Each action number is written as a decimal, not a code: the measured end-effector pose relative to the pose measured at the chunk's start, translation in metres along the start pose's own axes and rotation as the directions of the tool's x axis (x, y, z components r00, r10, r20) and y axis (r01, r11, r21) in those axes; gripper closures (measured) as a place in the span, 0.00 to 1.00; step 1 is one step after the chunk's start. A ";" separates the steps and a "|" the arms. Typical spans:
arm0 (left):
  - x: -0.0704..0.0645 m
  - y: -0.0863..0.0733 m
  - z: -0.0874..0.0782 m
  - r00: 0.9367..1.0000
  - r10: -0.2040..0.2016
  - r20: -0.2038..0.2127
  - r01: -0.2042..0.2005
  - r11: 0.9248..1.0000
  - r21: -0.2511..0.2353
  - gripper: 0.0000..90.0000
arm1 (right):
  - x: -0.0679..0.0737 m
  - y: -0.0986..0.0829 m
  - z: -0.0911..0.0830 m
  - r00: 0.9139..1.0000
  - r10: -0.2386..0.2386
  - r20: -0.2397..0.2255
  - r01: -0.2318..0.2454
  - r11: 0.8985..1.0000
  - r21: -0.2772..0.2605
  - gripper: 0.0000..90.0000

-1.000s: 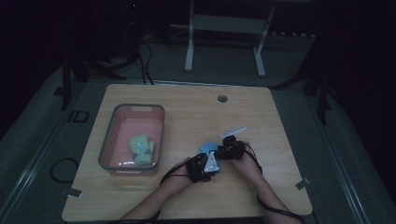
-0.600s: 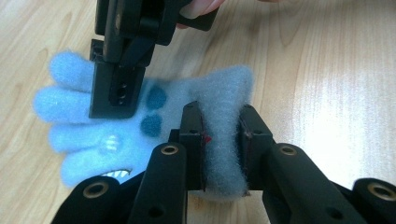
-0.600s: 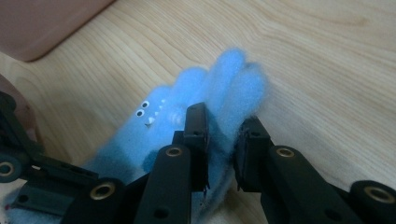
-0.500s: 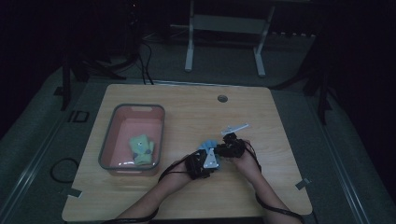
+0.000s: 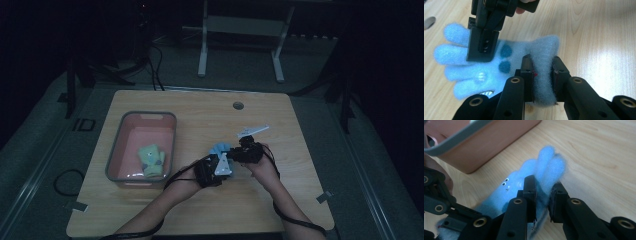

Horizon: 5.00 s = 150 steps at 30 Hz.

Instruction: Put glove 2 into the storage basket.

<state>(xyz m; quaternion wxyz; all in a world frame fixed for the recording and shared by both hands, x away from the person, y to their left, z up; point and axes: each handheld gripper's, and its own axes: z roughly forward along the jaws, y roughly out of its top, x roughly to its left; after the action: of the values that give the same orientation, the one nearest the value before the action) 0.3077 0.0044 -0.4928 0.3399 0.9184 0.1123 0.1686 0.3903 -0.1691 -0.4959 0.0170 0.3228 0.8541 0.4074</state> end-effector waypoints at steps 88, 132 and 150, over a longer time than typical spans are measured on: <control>0.057 -0.130 -0.132 0.973 -0.155 -0.169 0.187 0.963 0.194 0.85 | 0.114 0.131 0.142 0.976 -0.134 -0.174 0.141 0.989 0.032 0.88; 0.060 -0.120 -0.134 0.905 -0.377 -0.195 0.385 0.923 0.003 0.02 | 0.109 0.120 0.091 0.966 -0.185 -0.179 0.176 0.982 -0.068 0.18; 0.033 -0.092 -0.106 0.934 -0.351 -0.067 0.349 0.936 -0.045 0.02 | 0.077 0.067 0.056 0.968 -0.191 -0.162 0.189 0.982 -0.027 0.19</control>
<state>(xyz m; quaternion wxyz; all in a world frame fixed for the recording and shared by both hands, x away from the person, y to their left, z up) 0.2887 0.1452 -0.4708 0.3748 0.8713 0.2837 0.1410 0.3812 -0.0565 -0.4675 -0.0123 0.2049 0.8772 0.4340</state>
